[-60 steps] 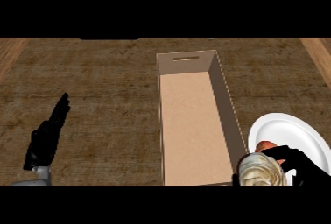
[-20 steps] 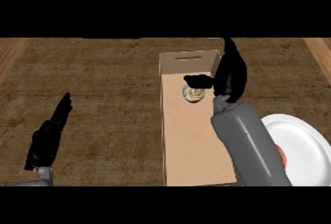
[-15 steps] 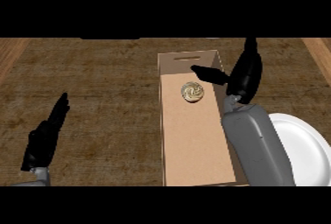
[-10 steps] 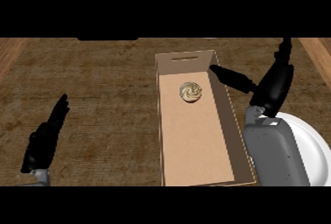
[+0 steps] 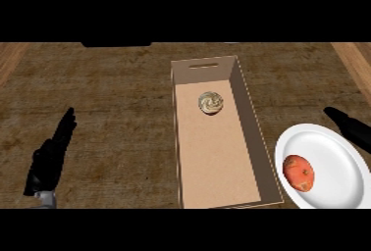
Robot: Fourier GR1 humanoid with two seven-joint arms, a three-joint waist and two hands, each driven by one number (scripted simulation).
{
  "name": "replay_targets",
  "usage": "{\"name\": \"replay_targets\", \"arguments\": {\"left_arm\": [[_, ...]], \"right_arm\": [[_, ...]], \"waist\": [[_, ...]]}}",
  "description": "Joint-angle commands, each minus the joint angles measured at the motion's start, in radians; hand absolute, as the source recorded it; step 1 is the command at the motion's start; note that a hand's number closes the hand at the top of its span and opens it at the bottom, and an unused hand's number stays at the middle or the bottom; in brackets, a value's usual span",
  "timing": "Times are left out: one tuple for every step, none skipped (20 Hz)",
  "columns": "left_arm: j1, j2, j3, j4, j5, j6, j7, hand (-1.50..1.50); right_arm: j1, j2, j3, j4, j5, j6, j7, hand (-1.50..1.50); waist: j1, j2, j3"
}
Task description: Pick the cupcake from the plate and place it in the cardboard box
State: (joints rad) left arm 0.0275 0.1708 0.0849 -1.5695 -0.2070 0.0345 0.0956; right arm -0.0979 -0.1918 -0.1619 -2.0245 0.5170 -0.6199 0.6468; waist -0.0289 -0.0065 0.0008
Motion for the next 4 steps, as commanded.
{"name": "replay_targets", "arguments": {"left_arm": [[-0.006, 0.002, 0.021, 0.047, 0.012, -0.003, -0.032, 0.00], [0.021, -0.021, -0.015, 0.002, -0.026, 0.023, -0.032, 0.00], [0.015, -0.005, -0.006, 0.007, -0.010, 0.000, -0.019, 0.00], [-0.011, 0.025, 0.015, -0.019, 0.003, -0.018, 0.021, 0.00]], "right_arm": [[0.233, -0.061, -0.124, -0.168, -0.233, 0.062, -0.114, -1.50], [0.277, -0.074, -0.153, -0.220, -0.264, 0.102, -0.098, -1.50], [0.324, -0.079, -0.185, -0.189, -0.349, 0.128, -0.195, -1.50], [0.365, -0.084, -0.219, -0.217, -0.396, 0.162, -0.208, -1.50]], "waist": [[-0.007, 0.001, 0.001], [-0.001, 0.000, 0.001], [-0.001, 0.001, 0.001], [-0.003, 0.000, 0.002]]}}
